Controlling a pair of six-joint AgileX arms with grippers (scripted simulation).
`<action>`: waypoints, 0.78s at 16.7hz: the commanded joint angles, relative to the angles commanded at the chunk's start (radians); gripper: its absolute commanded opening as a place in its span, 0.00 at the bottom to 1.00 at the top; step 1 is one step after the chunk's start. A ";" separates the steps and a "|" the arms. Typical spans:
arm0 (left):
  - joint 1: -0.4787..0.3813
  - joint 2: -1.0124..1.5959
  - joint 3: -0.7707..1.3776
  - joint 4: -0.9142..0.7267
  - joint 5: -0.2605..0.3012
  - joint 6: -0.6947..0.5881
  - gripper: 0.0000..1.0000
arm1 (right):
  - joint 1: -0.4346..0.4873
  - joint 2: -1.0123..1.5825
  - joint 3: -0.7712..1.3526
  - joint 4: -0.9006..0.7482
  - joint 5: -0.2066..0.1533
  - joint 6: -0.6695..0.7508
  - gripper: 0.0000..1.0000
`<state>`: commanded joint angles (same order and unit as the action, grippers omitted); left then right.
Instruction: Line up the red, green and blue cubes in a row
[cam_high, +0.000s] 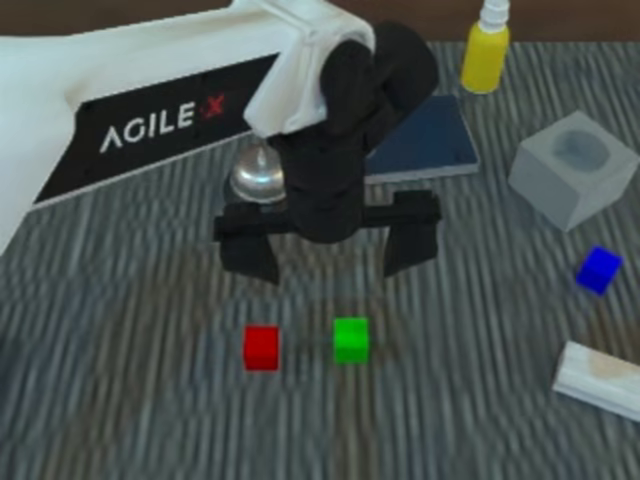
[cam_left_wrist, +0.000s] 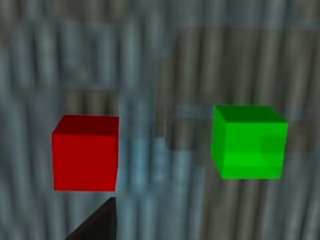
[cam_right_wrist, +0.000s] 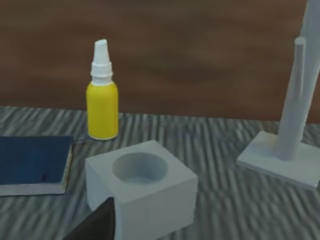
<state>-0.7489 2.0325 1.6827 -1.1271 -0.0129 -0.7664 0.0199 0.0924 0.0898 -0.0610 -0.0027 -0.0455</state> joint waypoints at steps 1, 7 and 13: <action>0.021 -0.051 -0.045 0.030 -0.001 0.015 1.00 | 0.004 0.050 0.046 -0.031 0.000 -0.023 1.00; 0.210 -0.498 -0.445 0.276 -0.007 0.158 1.00 | 0.030 0.515 0.411 -0.285 0.003 -0.209 1.00; 0.443 -1.089 -0.956 0.592 -0.007 0.371 1.00 | 0.063 1.142 0.828 -0.603 0.008 -0.435 1.00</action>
<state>-0.3062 0.9438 0.7268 -0.5349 -0.0196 -0.3954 0.0832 1.2342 0.9182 -0.6637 0.0054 -0.4809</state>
